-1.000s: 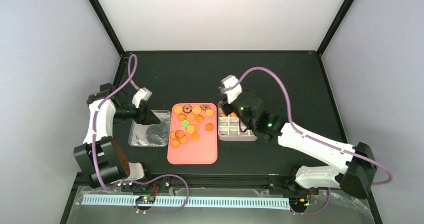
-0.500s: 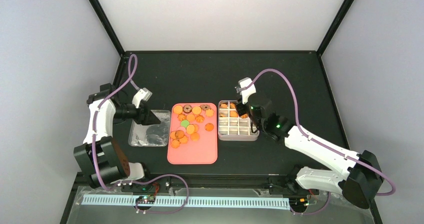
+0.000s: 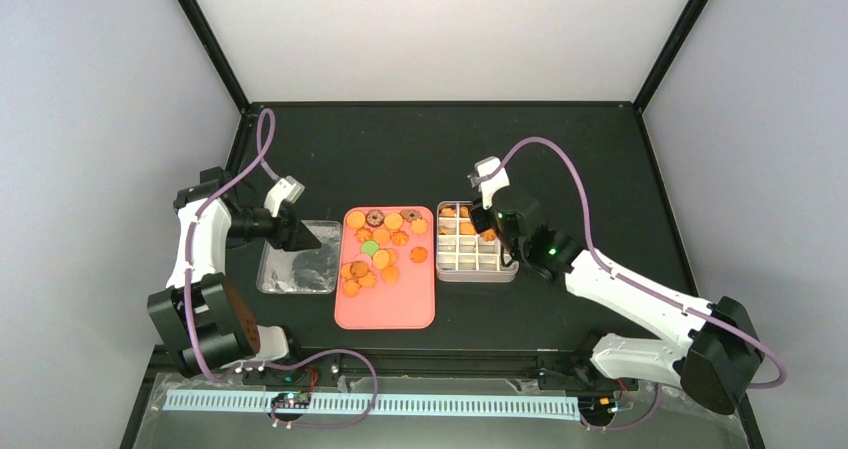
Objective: Pack the cookies
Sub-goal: Place the fake cookies in the empty pocket of the box.
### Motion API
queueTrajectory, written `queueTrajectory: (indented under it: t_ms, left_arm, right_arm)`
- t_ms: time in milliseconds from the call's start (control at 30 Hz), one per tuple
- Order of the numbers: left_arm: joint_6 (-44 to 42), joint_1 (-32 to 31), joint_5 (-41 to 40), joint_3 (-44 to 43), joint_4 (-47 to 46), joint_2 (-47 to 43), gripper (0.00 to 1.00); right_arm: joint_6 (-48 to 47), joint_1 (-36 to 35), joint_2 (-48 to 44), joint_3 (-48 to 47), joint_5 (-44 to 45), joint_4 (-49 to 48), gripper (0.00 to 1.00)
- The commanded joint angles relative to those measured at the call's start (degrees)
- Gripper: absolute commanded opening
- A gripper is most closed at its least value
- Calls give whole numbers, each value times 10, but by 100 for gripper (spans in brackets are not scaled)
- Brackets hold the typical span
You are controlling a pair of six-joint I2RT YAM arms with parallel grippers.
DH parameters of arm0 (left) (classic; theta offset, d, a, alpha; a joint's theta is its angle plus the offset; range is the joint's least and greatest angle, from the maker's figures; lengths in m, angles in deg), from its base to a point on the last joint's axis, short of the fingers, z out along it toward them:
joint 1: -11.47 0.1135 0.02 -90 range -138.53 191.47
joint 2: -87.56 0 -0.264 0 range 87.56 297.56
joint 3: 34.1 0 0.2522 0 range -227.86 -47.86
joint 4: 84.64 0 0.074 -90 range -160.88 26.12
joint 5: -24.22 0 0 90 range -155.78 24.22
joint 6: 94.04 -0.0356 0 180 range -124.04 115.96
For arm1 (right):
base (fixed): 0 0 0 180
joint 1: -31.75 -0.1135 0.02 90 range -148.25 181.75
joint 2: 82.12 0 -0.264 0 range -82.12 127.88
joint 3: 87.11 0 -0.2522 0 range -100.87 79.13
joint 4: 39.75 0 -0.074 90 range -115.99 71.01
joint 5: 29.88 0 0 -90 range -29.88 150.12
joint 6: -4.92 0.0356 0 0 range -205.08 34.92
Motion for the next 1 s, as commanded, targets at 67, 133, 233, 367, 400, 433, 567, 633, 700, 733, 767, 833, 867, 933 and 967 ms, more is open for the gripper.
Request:
queueTrajectory:
  t_ms: [67,133,233,367,400,433,567,633,700,733,767,833,867,933,967]
  left_arm:
    - [-18,5,17,-5,9,-3,70]
    - [-16,5,17,-5,9,-3,71]
    - [-17,4,16,-5,10,-4,70]
    - [-18,5,14,-5,9,-4,71]
    - [-17,4,14,-4,9,-4,71]
    - [-18,4,14,-4,8,-3,70]
    - [-18,4,16,-3,8,0,70]
    - [-18,4,17,-3,8,0,71]
    - [-18,5,17,-3,9,0,71]
    - [-18,5,17,-3,9,-1,70]
    - [-18,5,17,-3,10,-1,70]
    - [-18,5,16,-3,9,-2,71]
    - [-19,5,16,-3,10,-2,70]
    - [-21,4,16,-3,11,-1,70]
    - [-21,4,16,-3,11,-1,70]
  right_arm:
    - [-12,18,10,-10,3,-45,29]
    - [-15,25,17,-17,-1,-50,29]
    - [-18,30,25,-23,-8,-52,29]
    - [-16,29,31,-25,-16,-54,30]
    - [-14,30,32,-24,-18,-54,31]
    - [-12,29,32,-24,-22,-55,32]
    - [-8,30,33,-23,-30,-55,39]
    - [-7,29,31,-23,-33,-54,41]
    - [-9,29,30,-25,-33,-54,41]
    - [-9,30,30,-26,-33,-54,41]
    - [-9,29,29,-27,-33,-53,41]
    - [-9,29,25,-32,-34,-51,41]
    - [-10,30,22,-33,-34,-50,40]
    - [-10,30,14,-36,-39,-49,38]
    - [-10,29,8,-38,-44,-48,37]
